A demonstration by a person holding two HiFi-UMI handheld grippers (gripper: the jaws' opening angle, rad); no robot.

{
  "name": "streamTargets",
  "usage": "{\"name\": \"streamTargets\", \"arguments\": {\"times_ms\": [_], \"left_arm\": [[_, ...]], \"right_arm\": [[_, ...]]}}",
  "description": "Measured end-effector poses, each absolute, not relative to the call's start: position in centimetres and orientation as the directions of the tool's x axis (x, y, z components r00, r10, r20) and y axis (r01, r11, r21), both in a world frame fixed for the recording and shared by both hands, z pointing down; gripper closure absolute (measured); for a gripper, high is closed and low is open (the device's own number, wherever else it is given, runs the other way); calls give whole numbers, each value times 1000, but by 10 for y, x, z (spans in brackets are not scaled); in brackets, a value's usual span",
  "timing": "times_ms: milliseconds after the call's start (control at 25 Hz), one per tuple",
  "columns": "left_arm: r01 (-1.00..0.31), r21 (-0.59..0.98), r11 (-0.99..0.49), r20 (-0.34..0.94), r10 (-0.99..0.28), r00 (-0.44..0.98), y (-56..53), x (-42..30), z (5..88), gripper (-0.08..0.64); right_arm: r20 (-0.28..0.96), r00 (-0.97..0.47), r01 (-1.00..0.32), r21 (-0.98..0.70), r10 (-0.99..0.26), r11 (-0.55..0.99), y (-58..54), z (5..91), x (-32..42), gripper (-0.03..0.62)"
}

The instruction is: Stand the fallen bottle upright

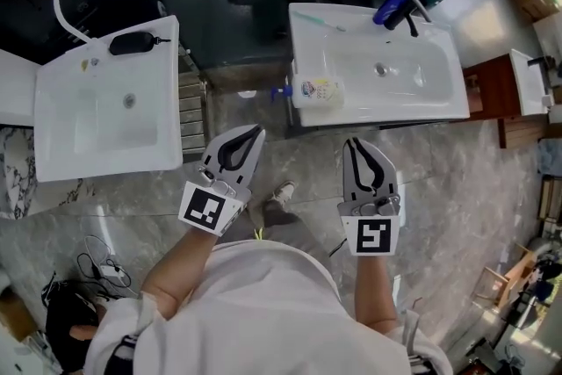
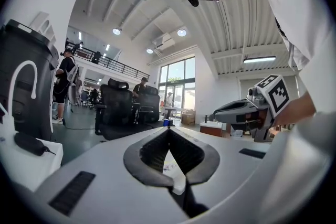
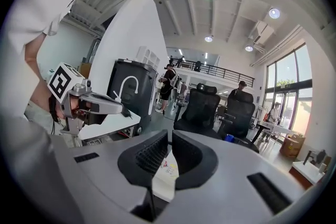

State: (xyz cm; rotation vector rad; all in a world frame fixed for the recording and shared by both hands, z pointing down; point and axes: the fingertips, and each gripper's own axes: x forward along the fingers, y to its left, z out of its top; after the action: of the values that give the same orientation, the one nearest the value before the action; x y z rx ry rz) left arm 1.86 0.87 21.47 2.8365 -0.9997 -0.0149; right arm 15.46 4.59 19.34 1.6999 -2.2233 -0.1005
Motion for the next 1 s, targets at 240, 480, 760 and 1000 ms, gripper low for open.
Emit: {"name": "streamTargets", "arguments": {"times_ms": [240, 480, 760, 1000], "left_arm": [[-637, 146, -757, 39, -639, 768, 2, 15, 231, 543], [-646, 162, -746, 38, -649, 759, -8, 15, 252, 543], [-663, 200, -722, 52, -668, 743, -16, 5, 277, 543], [-687, 215, -694, 69, -691, 720, -28, -6, 307, 543]], "right_arm": [[275, -262, -885, 314, -925, 344, 30, 212, 147, 546], [405, -321, -772, 411, -856, 484, 11, 249, 128, 545], [459, -382, -705, 415, -802, 574, -17, 276, 103, 545], [511, -407, -658, 410, -757, 631, -37, 309, 86, 500]]}}
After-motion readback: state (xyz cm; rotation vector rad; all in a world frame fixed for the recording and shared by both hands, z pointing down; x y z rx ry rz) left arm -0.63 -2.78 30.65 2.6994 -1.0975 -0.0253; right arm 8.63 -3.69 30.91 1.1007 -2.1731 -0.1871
